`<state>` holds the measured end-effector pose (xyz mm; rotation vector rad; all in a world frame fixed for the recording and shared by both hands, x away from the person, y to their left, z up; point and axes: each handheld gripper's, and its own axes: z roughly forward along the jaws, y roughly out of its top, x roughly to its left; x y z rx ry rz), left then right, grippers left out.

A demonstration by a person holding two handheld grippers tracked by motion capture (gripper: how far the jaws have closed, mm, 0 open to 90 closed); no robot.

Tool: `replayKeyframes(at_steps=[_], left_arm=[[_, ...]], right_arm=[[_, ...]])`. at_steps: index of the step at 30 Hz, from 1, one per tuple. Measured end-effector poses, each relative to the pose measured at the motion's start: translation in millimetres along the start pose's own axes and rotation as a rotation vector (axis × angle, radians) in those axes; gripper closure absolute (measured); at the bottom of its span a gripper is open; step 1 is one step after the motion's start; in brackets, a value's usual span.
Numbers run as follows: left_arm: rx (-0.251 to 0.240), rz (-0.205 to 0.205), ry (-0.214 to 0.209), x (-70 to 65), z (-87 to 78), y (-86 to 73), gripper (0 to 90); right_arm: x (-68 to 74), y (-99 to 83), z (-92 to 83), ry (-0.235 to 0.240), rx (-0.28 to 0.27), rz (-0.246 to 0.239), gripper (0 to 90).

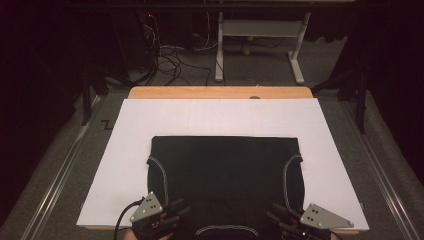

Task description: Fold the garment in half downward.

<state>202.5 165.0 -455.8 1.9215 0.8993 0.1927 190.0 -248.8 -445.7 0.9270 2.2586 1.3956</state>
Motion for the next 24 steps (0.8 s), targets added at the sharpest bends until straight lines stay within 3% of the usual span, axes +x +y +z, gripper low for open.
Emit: replayKeyframes(at_steps=[7,14,17,20,24], left_arm=[[-0.018,-0.019,0.071,32.7,4.5,13.7,42.1],[-0.053,-0.017,0.100,55.0,-1.6,18.7,34.4],[-0.068,-0.020,0.124,65.7,-5.2,20.4,29.3],[-0.068,-0.024,0.184,77.4,-8.5,22.2,27.6],[-0.075,-0.050,0.209,96.7,-10.8,23.4,23.7]], right_arm=[[-26.3,5.9,12.6,-0.096,-0.010,0.071,51.1],[-56.8,10.2,15.4,-0.209,-0.048,0.120,35.7],[-67.0,13.3,16.5,-0.233,-0.074,0.127,29.7],[-75.4,16.4,19.5,-0.242,-0.083,0.132,26.8],[-86.0,17.9,26.2,-0.248,-0.075,0.133,22.8]])
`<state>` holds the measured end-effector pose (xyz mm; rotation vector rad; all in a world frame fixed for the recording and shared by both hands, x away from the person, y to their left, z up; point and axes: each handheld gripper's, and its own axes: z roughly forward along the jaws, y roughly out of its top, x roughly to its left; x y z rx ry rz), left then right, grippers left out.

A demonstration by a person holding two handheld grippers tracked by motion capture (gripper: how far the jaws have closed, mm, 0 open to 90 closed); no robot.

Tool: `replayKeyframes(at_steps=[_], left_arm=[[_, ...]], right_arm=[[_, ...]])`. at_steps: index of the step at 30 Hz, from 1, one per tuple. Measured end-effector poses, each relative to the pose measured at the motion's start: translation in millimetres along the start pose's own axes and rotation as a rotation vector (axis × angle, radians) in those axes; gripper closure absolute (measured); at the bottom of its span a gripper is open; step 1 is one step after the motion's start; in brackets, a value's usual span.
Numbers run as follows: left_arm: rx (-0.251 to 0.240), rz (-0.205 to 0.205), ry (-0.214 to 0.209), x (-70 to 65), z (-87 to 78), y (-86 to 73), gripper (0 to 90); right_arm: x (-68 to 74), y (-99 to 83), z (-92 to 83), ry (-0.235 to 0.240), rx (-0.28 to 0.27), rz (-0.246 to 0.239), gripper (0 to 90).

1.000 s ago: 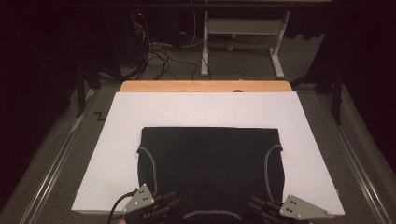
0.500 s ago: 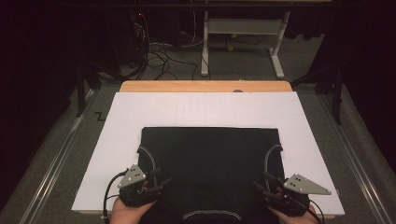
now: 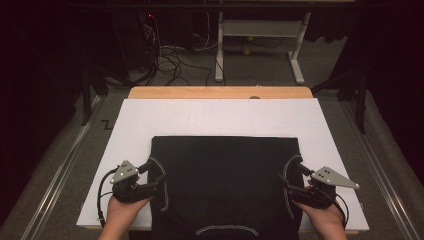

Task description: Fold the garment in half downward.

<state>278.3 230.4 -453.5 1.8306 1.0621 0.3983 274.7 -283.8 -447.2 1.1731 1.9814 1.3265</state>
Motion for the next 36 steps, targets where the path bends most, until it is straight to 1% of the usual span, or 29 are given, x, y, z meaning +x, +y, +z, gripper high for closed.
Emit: replayKeyframes(at_steps=[3,4,7,9,10,12,13,16,20,22,23,24,26,28,30,33,36], left_arm=[[-0.019,-0.009,-0.002,9.9,0.6,2.5,17.6],[-0.024,-0.005,-0.007,12.6,0.6,3.2,15.3],[-0.030,-0.002,-0.008,19.3,0.5,5.7,9.0],[-0.028,-0.012,-0.012,23.0,1.0,7.7,3.2],[-0.020,-0.013,-0.008,24.5,2.0,8.8,0.0],[-0.008,0.000,0.023,26.5,3.6,10.4,0.0],[-0.009,0.000,0.024,27.2,4.4,10.8,0.0],[-0.008,-0.012,0.015,31.3,5.7,12.7,0.0],[-0.027,-0.028,0.012,36.0,3.7,16.4,0.0],[-0.047,-0.043,0.010,37.4,1.6,18.8,0.0],[-0.050,-0.040,0.011,37.3,0.8,20.6,0.0],[-0.050,-0.033,0.013,37.1,0.2,22.1,0.0],[-0.052,-0.034,0.005,38.2,0.2,24.0,0.0],[-0.047,-0.032,0.007,40.0,0.7,24.5,0.0],[-0.045,-0.035,0.006,42.2,1.1,24.4,0.0],[-0.058,-0.036,-0.009,45.9,0.5,24.5,0.0],[-0.057,-0.035,-0.017,49.9,-0.4,27.3,0.0]], right_arm=[[-6.2,1.3,5.8,-0.011,0.004,0.014,18.1],[-7.9,2.2,7.2,-0.017,0.003,0.020,16.3],[-10.7,4.6,10.1,-0.024,-0.001,0.025,13.0],[-11.4,5.6,12.4,-0.030,0.000,0.032,7.5],[-11.2,6.0,13.3,-0.029,-0.001,0.031,4.6],[-8.7,7.3,14.4,-0.022,-0.001,0.019,0.3],[-6.2,8.3,14.9,-0.018,-0.002,0.003,0.2],[-0.2,10.5,16.3,-0.008,-0.006,-0.026,0.2],[8.7,15.5,19.9,0.002,-0.019,-0.048,0.2],[13.7,19.0,22.5,0.019,-0.011,-0.044,0.3],[16.5,20.6,23.9,0.023,-0.013,-0.044,0.3],[19.6,22.0,25.2,0.026,-0.020,-0.055,0.2],[26.9,24.8,28.1,0.034,-0.025,-0.067,0.2],[34.4,27.1,31.1,0.037,-0.033,-0.085,0.3],[41.9,29.2,34.4,0.051,-0.037,-0.092,0.2],[53.9,32.1,39.8,0.075,-0.041,-0.105,0.2],[65.6,34.3,45.7,0.100,-0.044,-0.111,0.3]])
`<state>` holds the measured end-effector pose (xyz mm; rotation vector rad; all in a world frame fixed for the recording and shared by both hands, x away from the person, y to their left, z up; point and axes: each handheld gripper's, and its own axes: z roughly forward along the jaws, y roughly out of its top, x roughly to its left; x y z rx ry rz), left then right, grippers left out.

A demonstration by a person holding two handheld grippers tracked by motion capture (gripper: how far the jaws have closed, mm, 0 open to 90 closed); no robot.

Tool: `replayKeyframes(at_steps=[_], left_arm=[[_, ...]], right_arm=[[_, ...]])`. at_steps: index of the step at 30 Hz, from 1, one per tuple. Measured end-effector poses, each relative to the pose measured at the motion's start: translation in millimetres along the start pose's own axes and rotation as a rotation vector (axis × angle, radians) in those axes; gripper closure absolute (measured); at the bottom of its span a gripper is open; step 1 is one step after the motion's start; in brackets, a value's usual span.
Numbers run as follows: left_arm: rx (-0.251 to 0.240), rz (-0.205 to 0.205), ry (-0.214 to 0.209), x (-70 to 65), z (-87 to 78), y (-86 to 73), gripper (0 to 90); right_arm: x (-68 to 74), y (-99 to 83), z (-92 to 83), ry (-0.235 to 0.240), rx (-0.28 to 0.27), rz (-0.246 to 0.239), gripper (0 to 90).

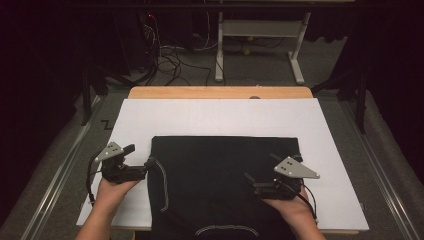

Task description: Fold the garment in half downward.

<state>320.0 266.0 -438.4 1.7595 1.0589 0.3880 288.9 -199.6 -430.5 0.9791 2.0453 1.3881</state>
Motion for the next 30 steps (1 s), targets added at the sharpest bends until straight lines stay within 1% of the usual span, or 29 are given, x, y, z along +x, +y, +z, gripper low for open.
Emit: replayKeyframes(at_steps=[2,4,7,10,12,14,17,21,23,27,30], left_arm=[[0.002,0.001,0.003,2.4,-0.6,1.6,0.0],[0.002,-0.002,0.009,5.9,-1.2,3.1,0.0],[0.007,-0.010,0.011,10.7,-0.3,4.7,0.0],[0.029,0.003,0.019,14.3,3.7,7.5,0.0],[0.038,0.001,0.018,16.1,6.3,11.0,0.0],[0.038,-0.005,0.009,16.9,8.2,15.7,0.0],[0.042,-0.008,0.003,16.0,10.5,22.7,0.0],[0.043,-0.014,-0.016,13.6,15.6,32.9,0.0],[0.045,-0.006,-0.025,10.9,18.3,38.7,0.0],[0.037,0.005,-0.036,7.1,23.0,50.0,0.0],[0.039,0.013,-0.037,6.7,26.8,55.9,0.0]], right_arm=[[6.0,1.3,5.3,0.013,0.000,-0.008,0.2],[11.3,2.5,10.0,0.029,-0.002,-0.002,0.3],[21.8,4.0,17.2,0.049,-0.006,-0.015,0.2],[35.3,4.4,25.0,0.084,0.001,-0.023,0.2],[45.1,4.5,29.8,0.102,0.002,-0.030,0.2],[54.4,4.9,33.8,0.126,0.004,-0.035,0.2],[67.4,5.5,37.9,0.162,0.003,-0.041,0.2],[81.9,4.0,40.2,0.187,0.003,-0.060,0.2],[88.2,2.7,40.5,0.199,0.006,-0.064,0.2],[96.9,0.4,40.3,0.224,0.008,-0.055,0.2],[102.3,-1.0,39.8,0.226,0.013,-0.072,0.2]])
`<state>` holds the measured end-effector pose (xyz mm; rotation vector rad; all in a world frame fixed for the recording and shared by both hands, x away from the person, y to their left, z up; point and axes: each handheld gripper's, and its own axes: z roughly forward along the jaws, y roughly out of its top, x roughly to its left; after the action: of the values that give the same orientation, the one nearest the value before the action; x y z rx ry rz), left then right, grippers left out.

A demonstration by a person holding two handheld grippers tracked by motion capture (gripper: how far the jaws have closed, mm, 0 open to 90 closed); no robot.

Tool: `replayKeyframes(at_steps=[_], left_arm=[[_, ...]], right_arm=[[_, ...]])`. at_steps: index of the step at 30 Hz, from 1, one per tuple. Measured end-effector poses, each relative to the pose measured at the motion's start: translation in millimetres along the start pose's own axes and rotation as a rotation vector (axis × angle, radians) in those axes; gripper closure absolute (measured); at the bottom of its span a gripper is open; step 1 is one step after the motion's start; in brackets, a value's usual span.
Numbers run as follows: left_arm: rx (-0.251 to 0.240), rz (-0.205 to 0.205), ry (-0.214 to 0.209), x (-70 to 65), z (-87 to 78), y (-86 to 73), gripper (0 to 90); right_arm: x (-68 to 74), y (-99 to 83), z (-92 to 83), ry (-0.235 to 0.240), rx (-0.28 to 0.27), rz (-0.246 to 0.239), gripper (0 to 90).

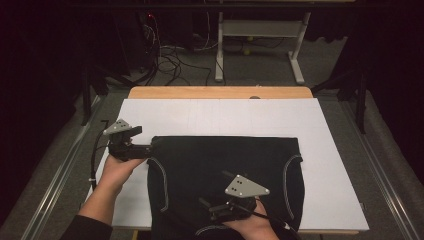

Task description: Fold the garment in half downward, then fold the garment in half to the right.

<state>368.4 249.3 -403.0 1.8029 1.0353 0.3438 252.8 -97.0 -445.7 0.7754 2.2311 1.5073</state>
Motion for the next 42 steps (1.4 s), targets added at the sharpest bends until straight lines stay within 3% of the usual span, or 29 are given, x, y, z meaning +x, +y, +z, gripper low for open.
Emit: replayKeyframes(at_steps=[8,12,18,26,32,37,40,42], left_arm=[[-0.001,0.008,-0.003,2.0,4.2,-0.6,0.0],[-0.014,-0.017,0.001,6.5,7.0,0.7,0.0],[0.016,-0.044,0.025,18.5,17.2,-0.7,0.0],[0.043,-0.065,0.040,32.1,28.1,-3.6,0.0],[0.102,-0.082,0.056,43.5,35.4,-9.3,0.0],[0.132,-0.159,0.079,53.9,42.6,-14.2,5.7],[0.180,-0.185,0.106,59.2,52.7,-20.6,12.5],[0.208,-0.193,0.116,60.9,60.2,-24.2,12.5]], right_arm=[[1.8,2.5,-2.8,0.006,-0.012,0.001,0.2],[2.7,4.1,-1.5,0.011,-0.012,-0.010,0.2],[2.3,2.6,2.2,0.014,-0.001,-0.003,0.2],[12.7,6.3,14.7,0.048,0.003,-0.003,0.2],[26.4,10.0,27.0,0.077,0.022,-0.026,0.3],[37.1,13.2,36.4,0.101,0.036,-0.046,0.3],[41.7,13.3,41.0,0.110,0.050,-0.052,0.3],[43.5,12.7,44.1,0.113,0.060,-0.055,0.3]])
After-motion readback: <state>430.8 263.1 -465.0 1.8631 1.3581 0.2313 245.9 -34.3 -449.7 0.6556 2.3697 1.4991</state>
